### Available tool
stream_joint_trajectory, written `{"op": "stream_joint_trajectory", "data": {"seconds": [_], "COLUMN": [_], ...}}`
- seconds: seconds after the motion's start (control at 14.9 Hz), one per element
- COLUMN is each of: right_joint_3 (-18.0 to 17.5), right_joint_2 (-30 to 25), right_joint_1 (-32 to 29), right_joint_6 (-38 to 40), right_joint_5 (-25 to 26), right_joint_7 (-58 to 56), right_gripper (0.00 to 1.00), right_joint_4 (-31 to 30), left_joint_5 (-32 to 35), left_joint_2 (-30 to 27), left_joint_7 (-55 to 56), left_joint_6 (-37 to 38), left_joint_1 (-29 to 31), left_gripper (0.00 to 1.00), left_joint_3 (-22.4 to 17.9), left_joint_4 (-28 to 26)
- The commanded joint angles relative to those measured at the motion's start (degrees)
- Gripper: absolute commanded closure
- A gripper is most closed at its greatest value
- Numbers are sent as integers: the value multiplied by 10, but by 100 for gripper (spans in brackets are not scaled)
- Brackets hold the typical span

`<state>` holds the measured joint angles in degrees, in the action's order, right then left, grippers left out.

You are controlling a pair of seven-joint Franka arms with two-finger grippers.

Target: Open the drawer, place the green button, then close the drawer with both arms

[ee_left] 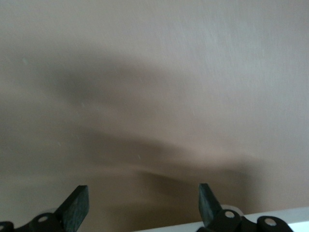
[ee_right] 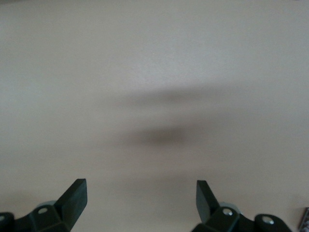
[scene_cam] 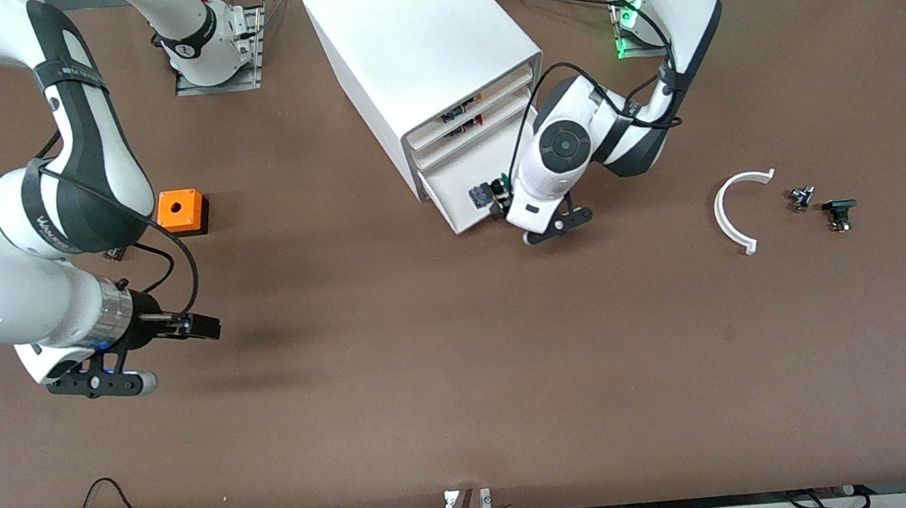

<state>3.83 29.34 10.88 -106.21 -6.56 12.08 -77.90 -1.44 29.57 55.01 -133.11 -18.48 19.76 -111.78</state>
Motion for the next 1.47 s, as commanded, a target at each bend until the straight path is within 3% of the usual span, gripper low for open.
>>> {"op": "stream_joint_trajectory", "data": {"seconds": [0.0, 0.27, 0.94, 1.41], "right_joint_3": [20, 30, 28, 22], "right_joint_2": [-78, -138, -241, -241], "right_joint_1": [3, 3, 5, 10], "right_joint_6": [-30, -23, 91, 138], "right_joint_5": [-1, 24, 34, 45], "right_joint_7": [-37, -47, -37, -39], "right_gripper": [0, 0, 0, 0], "right_joint_4": [-105, -152, -145, -98], "left_joint_5": [-4, -6, -9, -2], "left_joint_2": [-15, -15, -13, -31], "left_joint_7": [17, 68, 106, 98], "left_joint_6": [7, 7, 21, 45], "left_joint_1": [-1, -1, -5, 12], "left_gripper": [0, 0, 0, 0], "left_joint_3": [24, 59, 92, 92], "left_joint_4": [-26, -34, -35, -13]}}
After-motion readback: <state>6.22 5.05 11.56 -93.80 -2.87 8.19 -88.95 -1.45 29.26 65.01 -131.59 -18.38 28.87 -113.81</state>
